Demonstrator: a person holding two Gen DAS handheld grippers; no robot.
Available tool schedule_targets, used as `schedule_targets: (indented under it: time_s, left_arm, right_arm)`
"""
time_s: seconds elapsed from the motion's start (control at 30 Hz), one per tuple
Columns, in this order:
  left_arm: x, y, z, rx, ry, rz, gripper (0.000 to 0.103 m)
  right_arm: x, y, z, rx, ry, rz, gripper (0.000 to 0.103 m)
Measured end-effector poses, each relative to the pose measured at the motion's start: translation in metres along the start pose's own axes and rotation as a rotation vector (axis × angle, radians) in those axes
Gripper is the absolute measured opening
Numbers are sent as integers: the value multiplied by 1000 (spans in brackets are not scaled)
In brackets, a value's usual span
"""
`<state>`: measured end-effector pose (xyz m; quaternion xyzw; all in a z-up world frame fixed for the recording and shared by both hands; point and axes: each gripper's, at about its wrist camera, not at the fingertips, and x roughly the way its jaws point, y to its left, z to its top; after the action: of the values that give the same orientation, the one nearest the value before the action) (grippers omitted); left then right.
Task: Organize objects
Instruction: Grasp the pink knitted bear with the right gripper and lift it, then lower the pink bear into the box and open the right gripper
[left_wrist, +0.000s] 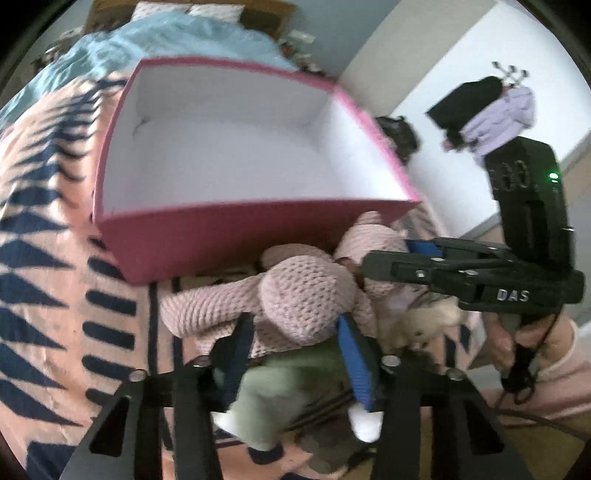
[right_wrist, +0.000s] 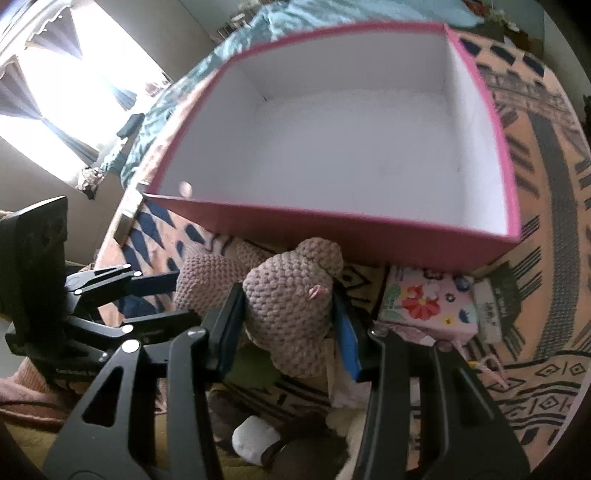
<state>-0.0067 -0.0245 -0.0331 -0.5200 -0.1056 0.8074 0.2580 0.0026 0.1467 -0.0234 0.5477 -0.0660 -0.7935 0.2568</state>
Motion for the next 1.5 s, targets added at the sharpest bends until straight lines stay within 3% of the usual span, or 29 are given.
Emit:
schedule_targets:
  time_s: [0.4, 0.63, 0.97, 1.13, 1.33, 1.5]
  left_arm:
    - [-65, -25, 69, 135, -181, 60, 40]
    - [-57, -13, 99, 155, -196, 130, 40]
    - [7, 27, 106, 94, -54, 193, 40]
    - [27, 37, 98, 90, -1, 277, 40]
    - [16, 37, 90, 73, -28, 331, 47]
    - [-7, 38, 74, 39, -93, 349, 54]
  right_arm:
    - [-70, 34, 41, -79, -202, 36, 48]
    - [-64, 28, 82, -51, -264, 68, 48]
    - [5, 5, 99, 5, -150, 20, 48]
    - [35, -4, 95, 25, -68, 22, 49]
    - [57, 1, 85, -2, 33, -1, 50]
    - [48, -4, 77, -6, 20, -39, 51]
